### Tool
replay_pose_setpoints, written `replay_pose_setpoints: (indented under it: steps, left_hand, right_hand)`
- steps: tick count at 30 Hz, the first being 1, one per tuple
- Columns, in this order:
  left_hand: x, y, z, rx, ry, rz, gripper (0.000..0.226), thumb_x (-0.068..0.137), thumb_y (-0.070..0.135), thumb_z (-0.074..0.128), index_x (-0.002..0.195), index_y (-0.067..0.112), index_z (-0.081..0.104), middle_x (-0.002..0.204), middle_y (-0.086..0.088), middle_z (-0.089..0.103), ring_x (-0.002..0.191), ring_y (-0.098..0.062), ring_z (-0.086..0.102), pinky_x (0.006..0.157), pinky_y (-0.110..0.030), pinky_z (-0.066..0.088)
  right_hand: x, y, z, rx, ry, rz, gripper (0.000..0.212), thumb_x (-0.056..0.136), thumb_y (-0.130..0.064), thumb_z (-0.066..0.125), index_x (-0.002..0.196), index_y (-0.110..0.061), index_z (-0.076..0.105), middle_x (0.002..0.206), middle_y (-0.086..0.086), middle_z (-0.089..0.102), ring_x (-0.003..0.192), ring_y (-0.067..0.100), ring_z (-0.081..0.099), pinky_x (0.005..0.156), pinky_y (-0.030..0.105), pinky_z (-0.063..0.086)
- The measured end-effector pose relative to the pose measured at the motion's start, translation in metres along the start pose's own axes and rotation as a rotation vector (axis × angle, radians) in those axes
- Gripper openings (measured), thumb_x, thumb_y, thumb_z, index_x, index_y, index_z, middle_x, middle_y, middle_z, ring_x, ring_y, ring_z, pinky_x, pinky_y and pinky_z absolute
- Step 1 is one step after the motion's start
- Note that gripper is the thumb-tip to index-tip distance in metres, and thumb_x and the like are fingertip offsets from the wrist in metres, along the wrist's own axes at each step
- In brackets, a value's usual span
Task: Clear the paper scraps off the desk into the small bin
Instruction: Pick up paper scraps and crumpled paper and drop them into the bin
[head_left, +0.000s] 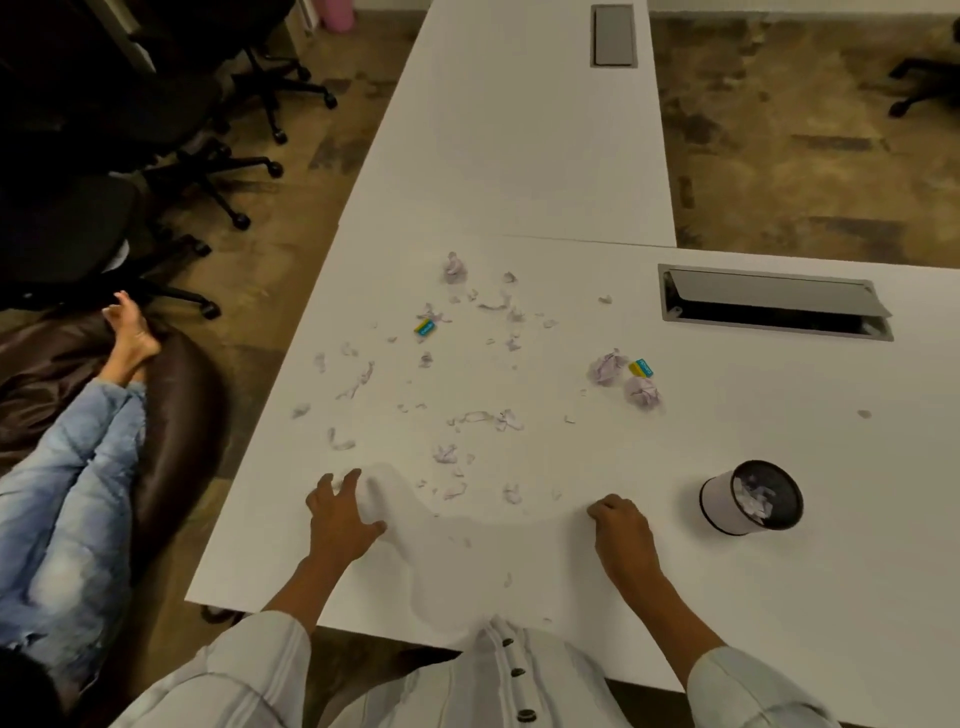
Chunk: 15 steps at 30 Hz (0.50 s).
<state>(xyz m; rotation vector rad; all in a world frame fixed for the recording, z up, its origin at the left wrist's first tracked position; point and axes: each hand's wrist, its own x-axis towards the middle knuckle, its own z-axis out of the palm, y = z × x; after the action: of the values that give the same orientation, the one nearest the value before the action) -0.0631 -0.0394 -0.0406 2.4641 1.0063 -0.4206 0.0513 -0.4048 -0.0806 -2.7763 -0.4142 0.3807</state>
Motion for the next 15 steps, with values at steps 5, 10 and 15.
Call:
replay_pose_setpoints:
  steps: [5,10,15]
  left_hand:
    - [0.014,-0.019,-0.006,0.057,-0.07,0.035,0.078,0.075,0.023,0.077,0.141,0.019,0.036,0.148,-0.017,0.024,0.133,-0.038,0.025,0.106,-0.049,0.038]
    - [0.019,-0.037,-0.004,0.088,-0.028,0.17,0.047,0.078,0.003,0.07,0.123,0.009,0.057,0.138,-0.02,0.043,0.123,-0.038,0.04,0.094,-0.047,0.049]
    - [0.032,-0.041,-0.007,0.027,0.038,0.213,0.026,0.078,-0.012,0.061,0.102,-0.004,0.067,0.109,-0.022,0.061,0.099,-0.037,0.058,0.084,-0.041,0.052]
  right_hand:
    - [0.011,-0.013,-0.025,0.26,0.109,0.214,0.02,0.085,0.007,0.061,0.094,-0.002,0.076,0.095,0.013,0.075,0.086,0.026,0.071,0.074,0.02,0.051]
    - [0.004,0.002,-0.086,0.564,0.534,0.407,0.013,0.081,0.006,0.067,0.088,-0.003,0.075,0.084,0.01,0.075,0.077,0.023,0.07,0.067,-0.005,0.042]
    - [-0.007,0.047,-0.139,0.518,0.791,0.555,0.007,0.084,-0.012,0.067,0.091,-0.014,0.069,0.08,0.004,0.072,0.075,0.023,0.068,0.073,-0.006,0.038]
